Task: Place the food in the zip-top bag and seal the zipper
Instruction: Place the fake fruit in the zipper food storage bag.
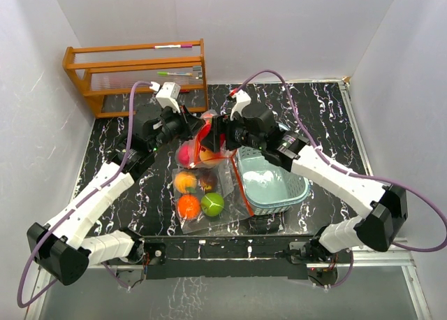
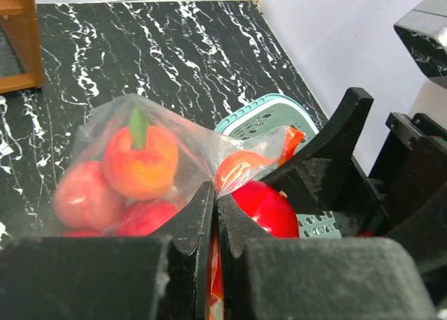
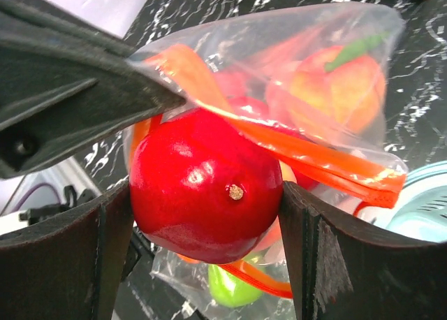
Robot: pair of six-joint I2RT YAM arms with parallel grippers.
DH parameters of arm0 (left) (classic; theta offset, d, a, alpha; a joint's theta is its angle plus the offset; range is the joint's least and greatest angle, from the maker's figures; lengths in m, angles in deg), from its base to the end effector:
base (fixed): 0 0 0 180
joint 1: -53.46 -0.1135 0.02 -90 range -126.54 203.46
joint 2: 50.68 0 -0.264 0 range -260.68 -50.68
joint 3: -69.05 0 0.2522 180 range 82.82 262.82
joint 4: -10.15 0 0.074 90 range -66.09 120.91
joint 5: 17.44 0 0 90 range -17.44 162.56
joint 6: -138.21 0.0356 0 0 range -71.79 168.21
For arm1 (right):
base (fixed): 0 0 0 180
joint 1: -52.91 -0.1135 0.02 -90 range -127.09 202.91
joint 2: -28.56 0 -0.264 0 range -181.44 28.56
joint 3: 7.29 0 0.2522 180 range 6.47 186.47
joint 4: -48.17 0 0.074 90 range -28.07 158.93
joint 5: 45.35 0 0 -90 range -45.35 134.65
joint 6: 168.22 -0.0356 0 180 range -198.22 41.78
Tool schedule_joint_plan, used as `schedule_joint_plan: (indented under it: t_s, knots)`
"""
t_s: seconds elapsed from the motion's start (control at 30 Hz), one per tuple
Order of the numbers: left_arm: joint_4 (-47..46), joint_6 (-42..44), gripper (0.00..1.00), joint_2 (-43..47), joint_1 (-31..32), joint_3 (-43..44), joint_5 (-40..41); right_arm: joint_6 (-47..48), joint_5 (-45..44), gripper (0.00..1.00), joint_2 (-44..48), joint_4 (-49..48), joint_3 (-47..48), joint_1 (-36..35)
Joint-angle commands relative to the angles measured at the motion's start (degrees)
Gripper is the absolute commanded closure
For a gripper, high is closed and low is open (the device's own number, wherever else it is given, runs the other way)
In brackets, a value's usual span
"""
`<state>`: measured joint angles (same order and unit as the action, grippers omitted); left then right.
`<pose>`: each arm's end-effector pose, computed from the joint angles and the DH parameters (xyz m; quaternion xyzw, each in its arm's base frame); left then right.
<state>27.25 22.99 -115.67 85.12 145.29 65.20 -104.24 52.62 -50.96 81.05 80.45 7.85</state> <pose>0.2227 -0.1427 0.3908 0.0845 0.7372 -0.3604 0.5653 0.2232 0.2306 0.3636 -0.1759 0.8220 0.3606 0.4042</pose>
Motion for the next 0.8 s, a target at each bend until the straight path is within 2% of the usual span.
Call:
schedule_joint_plan:
  t_s: [0.0,0.17,0.23,0.3,0.47,0.57,0.77]
  knots:
    - [-4.36,-2.84,1.0,2.05,-0.02,1.75,-4.93,-0.39,-14.44,0.58,0.11,-4.23,2.76,-2.01]
    - [-3.56,-3.58,1.0,2.35,-0.02,2.33,-6.66,-0.44,-25.97,0.57,-2.01,-4.33,3.35,-2.97]
    - [-2.79,-3.05,1.0,3.17,-0.04,2.41,-6.04,-0.18,-26.8,0.57,-2.92,-4.18,4.12,-3.01]
    - [-2.51,-2.7,1.0,3.77,-0.06,2.1,-5.27,0.31,-25.54,0.52,-3.89,-4.79,5.08,-2.97]
    - [-3.27,-2.67,1.0,3.82,-0.03,0.56,-4.88,2.22,-13.82,0.04,-6.26,-8.92,7.13,-2.95]
    - [-2.93,-2.4,1.0,3.73,-0.08,-0.09,-4.2,2.55,-9.44,0.02,-6.41,-7.58,7.75,-3.02]
    - [-2.32,-0.23,1.0,3.44,-0.02,-1.0,-0.13,2.11,-7.11,0.02,0.51,-6.23,3.44,-3.1]
